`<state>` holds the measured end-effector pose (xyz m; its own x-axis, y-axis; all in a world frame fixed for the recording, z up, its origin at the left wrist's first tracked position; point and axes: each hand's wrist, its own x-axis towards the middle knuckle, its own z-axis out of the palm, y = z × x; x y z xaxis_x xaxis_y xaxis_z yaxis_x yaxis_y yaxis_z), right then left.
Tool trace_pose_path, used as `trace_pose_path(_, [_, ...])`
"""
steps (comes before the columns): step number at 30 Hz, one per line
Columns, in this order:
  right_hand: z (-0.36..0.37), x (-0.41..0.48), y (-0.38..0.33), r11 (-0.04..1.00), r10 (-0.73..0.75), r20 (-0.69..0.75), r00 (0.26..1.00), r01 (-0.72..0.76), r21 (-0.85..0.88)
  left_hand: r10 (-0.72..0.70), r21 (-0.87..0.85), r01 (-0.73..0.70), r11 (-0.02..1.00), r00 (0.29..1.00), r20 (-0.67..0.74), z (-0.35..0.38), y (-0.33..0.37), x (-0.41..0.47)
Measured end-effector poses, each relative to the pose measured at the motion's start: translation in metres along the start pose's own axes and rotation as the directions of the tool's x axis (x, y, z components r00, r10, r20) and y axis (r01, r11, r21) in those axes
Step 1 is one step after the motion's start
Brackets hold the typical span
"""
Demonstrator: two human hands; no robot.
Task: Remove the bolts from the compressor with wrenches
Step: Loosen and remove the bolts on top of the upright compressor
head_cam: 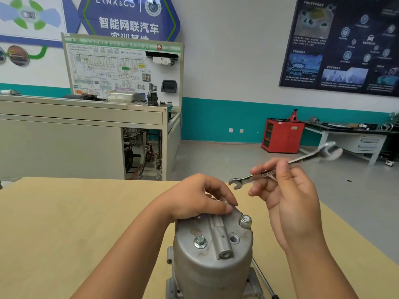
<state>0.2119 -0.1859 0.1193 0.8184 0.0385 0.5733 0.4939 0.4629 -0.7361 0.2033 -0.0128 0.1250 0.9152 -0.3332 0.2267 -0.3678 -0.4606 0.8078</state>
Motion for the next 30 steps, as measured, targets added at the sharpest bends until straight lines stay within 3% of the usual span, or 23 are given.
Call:
trace_pose_path(4, [-0.003,-0.026,0.017,0.999,-0.040,-0.057,0.998,0.039,-0.014,-0.020,-0.282,-0.016,0.959,0.992,-0.124,0.003,-0.003,-0.003])
trace_pose_path(7, [0.002,-0.045,0.034,0.980,-0.065,-0.064,0.996,0.052,-0.190,-0.015,-0.325,-0.082,0.942,0.958,-0.287,0.007,-0.003,-0.004])
trace_pose_path(11, [0.003,-0.056,0.043,0.937,-0.092,0.004,0.996,0.088,-0.337,0.038,-0.172,-0.212,0.962,0.728,-0.684,0.014,-0.009,-0.022])
trace_pose_path(14, [0.001,-0.056,0.043,0.924,-0.124,0.033,0.992,0.128,-0.361,-0.043,-0.211,-0.195,0.958,0.630,-0.775,0.008,-0.028,-0.060])
trace_pose_path(18, [-0.001,-0.056,0.044,0.905,-0.163,0.080,0.983,0.181,-0.385,-0.250,-0.236,0.100,0.966,0.582,-0.774,0.003,-0.068,-0.111])
trace_pose_path(22, [-0.003,-0.056,0.047,0.903,-0.181,0.083,0.980,0.199,-0.381,-0.318,-0.026,0.477,0.878,0.542,-0.778,0.015,-0.105,-0.142])
trace_pose_path(25, [-0.006,-0.056,0.049,0.900,-0.188,0.077,0.979,0.203,-0.387,-0.325,0.122,0.600,0.791,0.581,-0.746,0.019,-0.122,-0.150])
trace_pose_path(30, [-0.009,-0.054,0.051,0.930,-0.153,0.070,0.986,0.167,-0.327,-0.406,0.179,0.704,0.687,0.576,-0.709,0.021,-0.143,-0.149])
